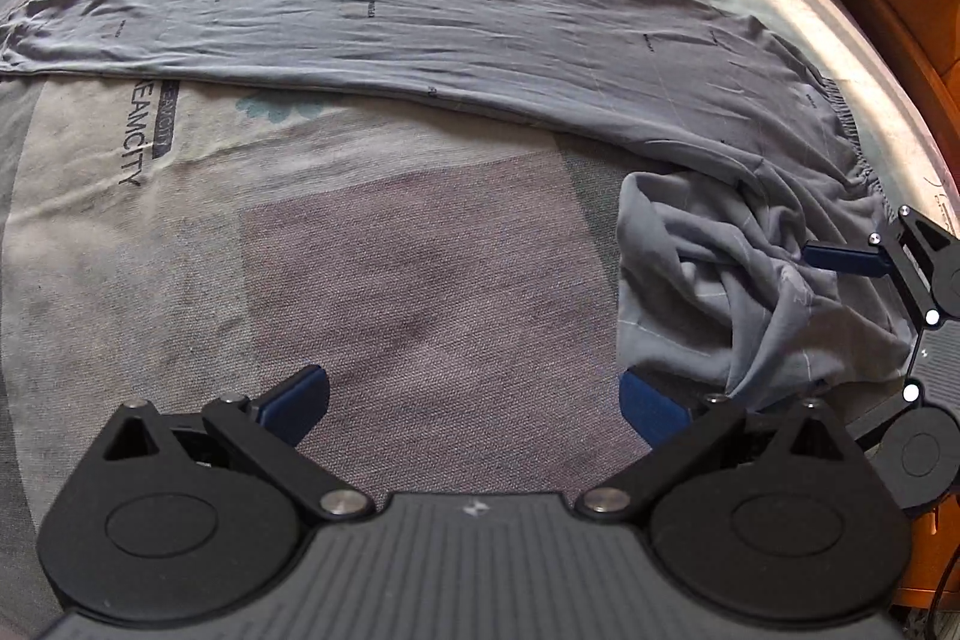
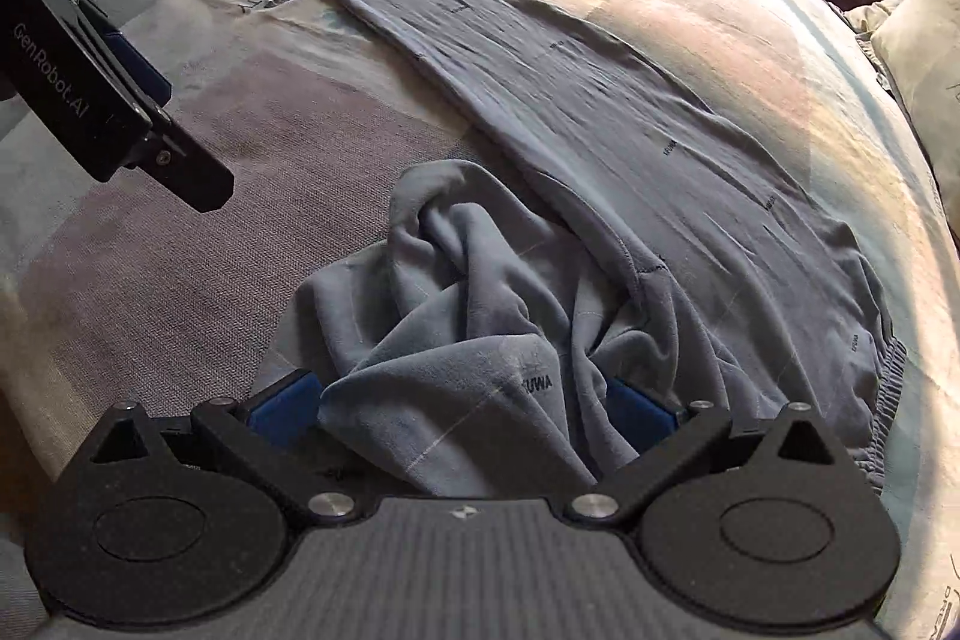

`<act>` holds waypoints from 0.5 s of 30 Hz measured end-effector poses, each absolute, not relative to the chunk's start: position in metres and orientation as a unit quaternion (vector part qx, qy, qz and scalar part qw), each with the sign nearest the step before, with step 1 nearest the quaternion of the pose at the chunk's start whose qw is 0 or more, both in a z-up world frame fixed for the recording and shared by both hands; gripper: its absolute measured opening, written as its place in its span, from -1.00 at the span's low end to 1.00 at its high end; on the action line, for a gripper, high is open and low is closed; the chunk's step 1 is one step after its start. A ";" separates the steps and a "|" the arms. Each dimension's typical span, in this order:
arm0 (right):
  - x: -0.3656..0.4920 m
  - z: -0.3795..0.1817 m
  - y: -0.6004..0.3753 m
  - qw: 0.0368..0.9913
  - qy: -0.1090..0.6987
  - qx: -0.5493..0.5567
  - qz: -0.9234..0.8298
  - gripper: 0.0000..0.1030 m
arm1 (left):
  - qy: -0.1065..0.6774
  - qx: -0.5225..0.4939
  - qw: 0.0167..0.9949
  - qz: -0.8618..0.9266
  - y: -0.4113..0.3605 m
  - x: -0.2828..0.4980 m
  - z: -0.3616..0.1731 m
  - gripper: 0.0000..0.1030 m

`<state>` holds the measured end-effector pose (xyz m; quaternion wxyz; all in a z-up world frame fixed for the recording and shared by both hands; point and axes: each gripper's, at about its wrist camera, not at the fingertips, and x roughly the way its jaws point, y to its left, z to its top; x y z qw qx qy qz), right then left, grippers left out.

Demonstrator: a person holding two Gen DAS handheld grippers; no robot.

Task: Fold clothes

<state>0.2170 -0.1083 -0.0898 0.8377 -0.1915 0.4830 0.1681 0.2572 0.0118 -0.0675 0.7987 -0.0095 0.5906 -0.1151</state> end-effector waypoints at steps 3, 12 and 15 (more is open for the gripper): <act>0.223 -0.089 -0.117 0.842 0.471 -0.216 0.149 1.00 | 0.594 -0.015 0.797 -0.111 0.006 0.257 -0.070 0.99; 0.264 -0.075 -0.205 0.865 0.465 -0.188 0.026 1.00 | 0.587 -0.001 0.798 -0.136 -0.015 0.254 -0.064 0.99; 0.271 -0.079 -0.230 0.862 0.476 -0.176 0.004 1.00 | 0.585 -0.003 0.797 -0.148 -0.022 0.253 -0.063 0.99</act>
